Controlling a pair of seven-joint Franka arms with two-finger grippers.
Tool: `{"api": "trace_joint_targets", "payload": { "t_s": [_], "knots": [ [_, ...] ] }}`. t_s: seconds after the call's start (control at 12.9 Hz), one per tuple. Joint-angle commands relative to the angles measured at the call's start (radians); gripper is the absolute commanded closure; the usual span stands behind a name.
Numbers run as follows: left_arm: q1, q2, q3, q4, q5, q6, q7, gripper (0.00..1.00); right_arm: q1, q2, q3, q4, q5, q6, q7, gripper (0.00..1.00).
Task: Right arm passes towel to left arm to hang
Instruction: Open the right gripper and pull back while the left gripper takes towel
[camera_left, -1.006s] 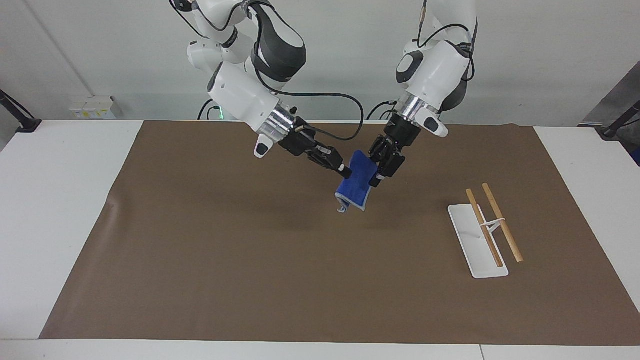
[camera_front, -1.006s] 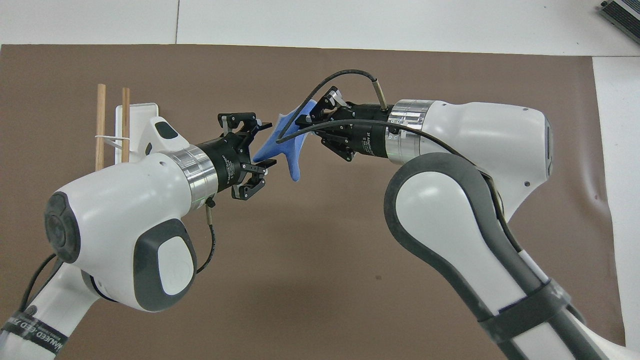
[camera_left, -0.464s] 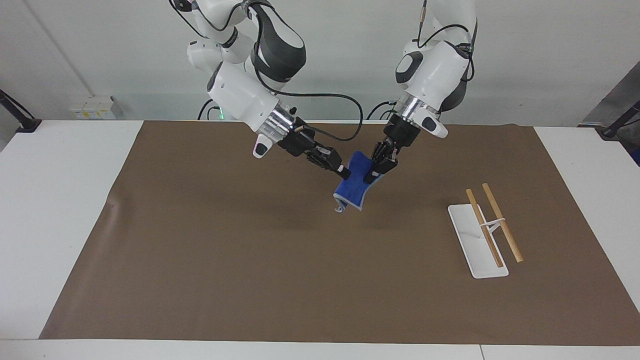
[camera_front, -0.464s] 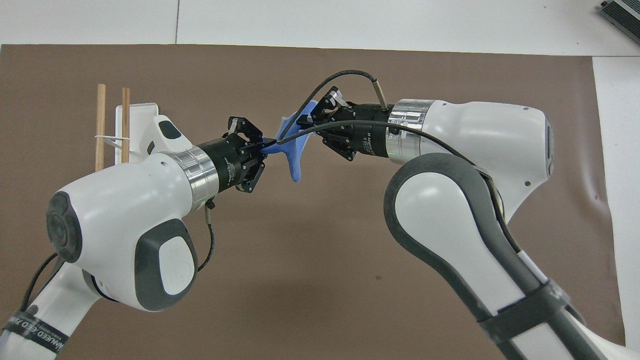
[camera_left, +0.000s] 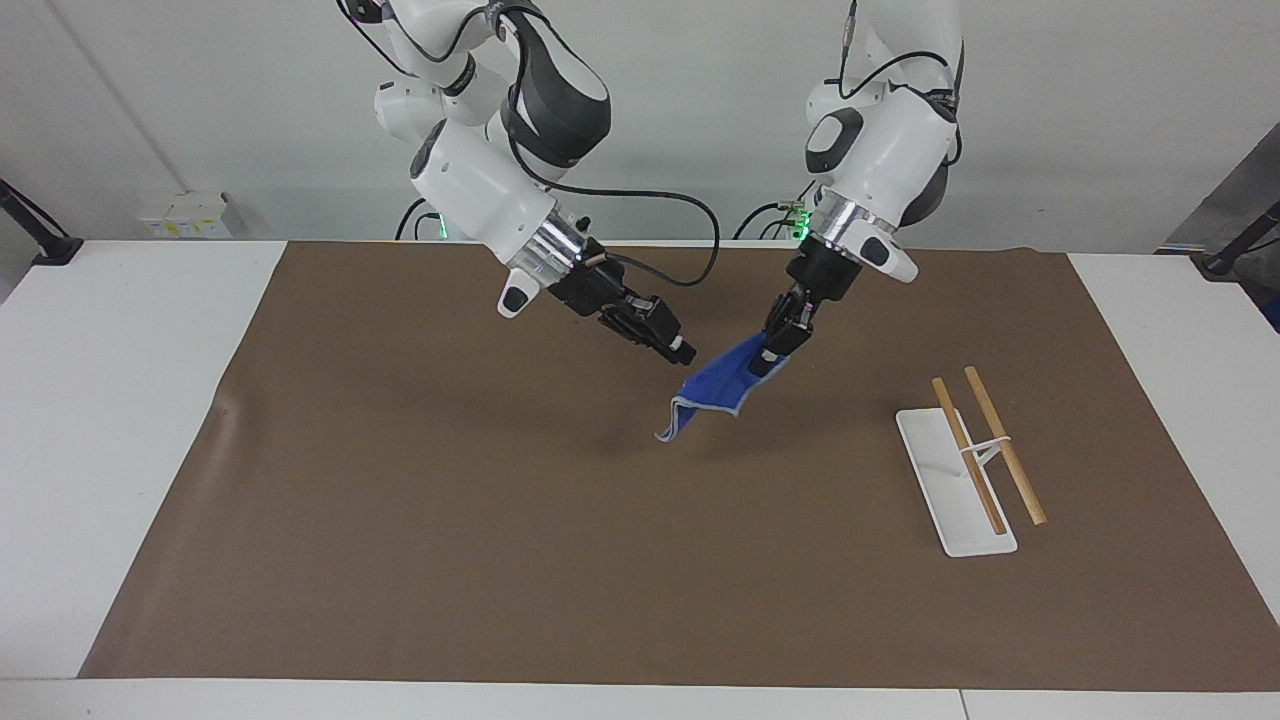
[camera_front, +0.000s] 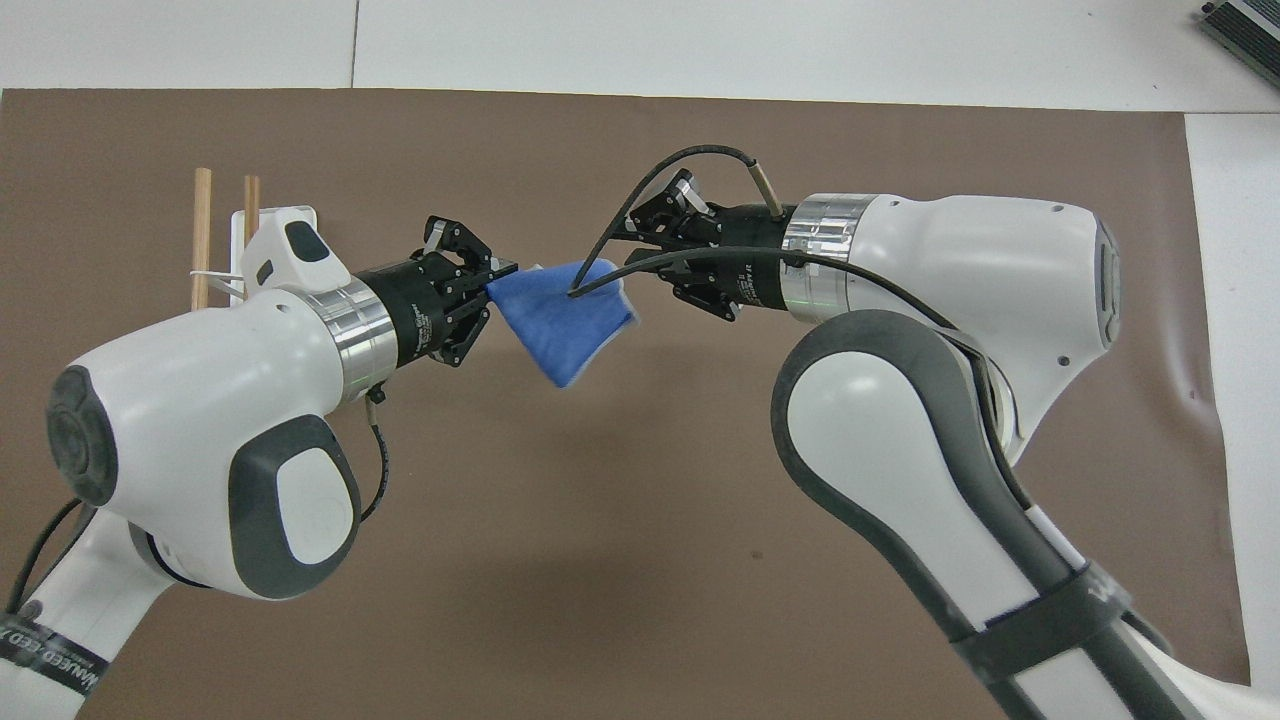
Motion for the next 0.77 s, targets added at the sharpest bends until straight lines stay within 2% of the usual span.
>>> {"api": "trace_joint_targets", "payload": {
  "t_s": [0.0,0.39,0.54,0.7],
  "knots": [
    [0.070,-0.006,-0.004,-0.014,-0.020,-0.005,0.147,1.00,-0.068,-0.048,0.005,-0.037,-0.168,-0.070,-0.010,0.03],
    [0.280,0.002,-0.004,-0.049,-0.020,-0.017,0.344,1.00,-0.189,-0.099,0.003,-0.030,-0.591,-0.271,-0.033,0.00],
    [0.357,0.002,-0.004,-0.069,-0.020,-0.017,0.371,1.00,-0.195,-0.104,0.003,-0.028,-0.687,-0.314,-0.079,0.00],
    [0.434,0.026,-0.004,-0.069,-0.020,-0.005,0.498,1.00,-0.203,-0.110,0.003,-0.028,-0.713,-0.336,-0.098,0.00]
  ]
}}
